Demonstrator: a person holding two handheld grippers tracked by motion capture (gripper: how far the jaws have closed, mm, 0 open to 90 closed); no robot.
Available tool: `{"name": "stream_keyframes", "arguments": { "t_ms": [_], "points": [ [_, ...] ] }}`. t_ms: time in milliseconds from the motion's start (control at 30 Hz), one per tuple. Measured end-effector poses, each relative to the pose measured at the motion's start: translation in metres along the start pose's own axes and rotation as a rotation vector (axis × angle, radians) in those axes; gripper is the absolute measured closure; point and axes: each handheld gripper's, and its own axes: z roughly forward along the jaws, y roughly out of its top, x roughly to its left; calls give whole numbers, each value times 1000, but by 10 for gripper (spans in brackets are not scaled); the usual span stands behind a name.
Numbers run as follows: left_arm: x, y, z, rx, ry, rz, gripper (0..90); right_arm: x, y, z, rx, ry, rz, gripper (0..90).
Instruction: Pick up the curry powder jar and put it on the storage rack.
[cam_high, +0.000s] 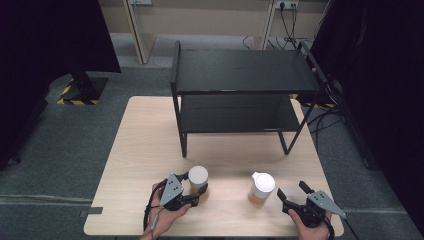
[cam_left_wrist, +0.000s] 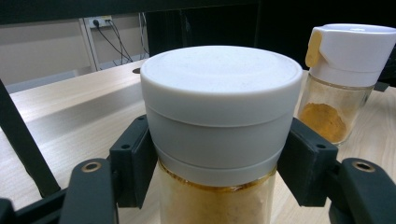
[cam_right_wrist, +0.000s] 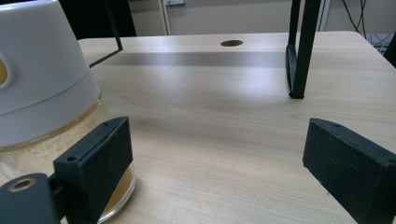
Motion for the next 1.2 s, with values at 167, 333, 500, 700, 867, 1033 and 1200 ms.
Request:
{"name": "stream_keyframes", "arguments": {
  "t_ms": [167, 333, 500, 700, 867, 1033, 1200],
  "points": [
    [-5, 3, -2, -24, 9, 0, 346, 0, 0, 0, -2, 0, 3, 84],
    [-12, 12, -5, -57, 30, 8, 347, 0, -1, -1, -7, -1, 3, 84],
    [-15, 21, -8, -100, 57, -1, 347, 0, -1, -1, -8, -2, 9, 84],
    [-18, 33, -8, -142, 99, 0, 347, 0, -2, -1, -10, -3, 8, 84],
    [-23, 43, -7, -173, 148, 0, 347, 1, -1, -1, -8, -7, 9, 84],
    [-30, 57, -3, -194, 223, 15, 347, 1, -2, -1, -9, -7, 9, 84],
    [-34, 71, 1, -227, 288, 5, 347, 0, -2, -1, -9, -7, 12, 85]
  ]
}}
